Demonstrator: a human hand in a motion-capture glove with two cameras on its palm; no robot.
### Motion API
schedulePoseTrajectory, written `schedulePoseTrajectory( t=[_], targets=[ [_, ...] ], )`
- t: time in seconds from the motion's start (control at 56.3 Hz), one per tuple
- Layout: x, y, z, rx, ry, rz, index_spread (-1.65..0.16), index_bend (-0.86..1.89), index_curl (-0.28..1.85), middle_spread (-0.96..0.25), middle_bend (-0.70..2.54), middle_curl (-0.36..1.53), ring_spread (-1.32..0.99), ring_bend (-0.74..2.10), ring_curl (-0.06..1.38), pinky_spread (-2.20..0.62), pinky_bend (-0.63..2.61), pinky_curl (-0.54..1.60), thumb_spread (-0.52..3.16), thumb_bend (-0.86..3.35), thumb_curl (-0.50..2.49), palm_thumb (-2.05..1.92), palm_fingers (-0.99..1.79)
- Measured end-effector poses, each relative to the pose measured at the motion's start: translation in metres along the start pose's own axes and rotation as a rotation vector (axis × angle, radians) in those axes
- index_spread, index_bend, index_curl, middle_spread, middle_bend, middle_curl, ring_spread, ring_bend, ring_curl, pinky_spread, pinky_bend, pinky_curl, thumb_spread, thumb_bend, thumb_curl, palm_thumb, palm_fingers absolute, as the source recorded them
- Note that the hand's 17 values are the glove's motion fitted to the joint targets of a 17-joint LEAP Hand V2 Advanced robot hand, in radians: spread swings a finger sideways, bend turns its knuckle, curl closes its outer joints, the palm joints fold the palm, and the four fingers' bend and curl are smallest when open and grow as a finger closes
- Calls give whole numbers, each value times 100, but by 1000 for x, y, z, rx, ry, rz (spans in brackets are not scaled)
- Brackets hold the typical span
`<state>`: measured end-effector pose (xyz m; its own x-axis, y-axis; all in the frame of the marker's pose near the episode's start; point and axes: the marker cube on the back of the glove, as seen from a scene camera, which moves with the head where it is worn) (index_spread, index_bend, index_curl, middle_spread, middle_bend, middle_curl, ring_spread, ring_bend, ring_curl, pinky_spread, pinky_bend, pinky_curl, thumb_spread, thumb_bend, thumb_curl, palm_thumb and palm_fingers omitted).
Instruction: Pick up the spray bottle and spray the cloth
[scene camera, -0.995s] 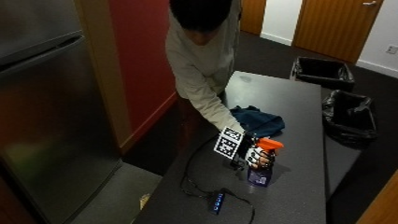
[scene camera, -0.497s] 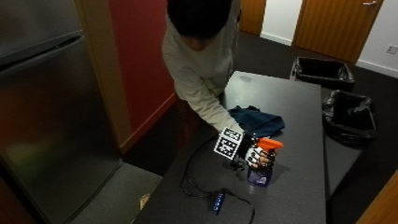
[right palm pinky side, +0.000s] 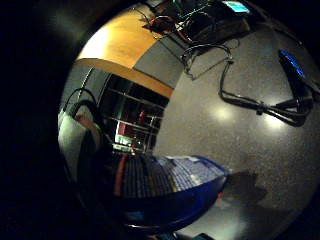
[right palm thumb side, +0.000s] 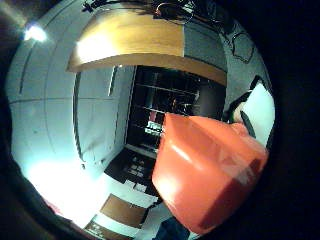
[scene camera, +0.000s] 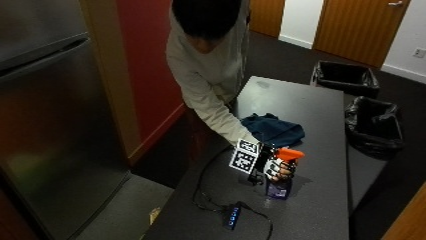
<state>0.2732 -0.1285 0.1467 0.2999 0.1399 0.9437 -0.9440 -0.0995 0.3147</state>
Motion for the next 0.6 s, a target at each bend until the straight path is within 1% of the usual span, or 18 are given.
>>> schedulePoseTrajectory(
  t=[0.32, 0.462, 0.604],
  targets=[
    [-22, -15, -14, -262, 74, -70, -15, 38, 54, -16, 57, 49, -20, 57, 44, -23, 35, 38, 13, -4, 77, 96, 137],
    [-53, -21, -22, -422, 119, -167, -15, 38, 54, -16, 57, 49, -20, 57, 44, -23, 34, 38, 13, -4, 77, 96, 138],
    [-91, -18, -26, -637, 234, -337, -15, 39, 54, -16, 57, 49, -20, 58, 44, -24, 35, 39, 12, -4, 77, 96, 138]
  ],
)
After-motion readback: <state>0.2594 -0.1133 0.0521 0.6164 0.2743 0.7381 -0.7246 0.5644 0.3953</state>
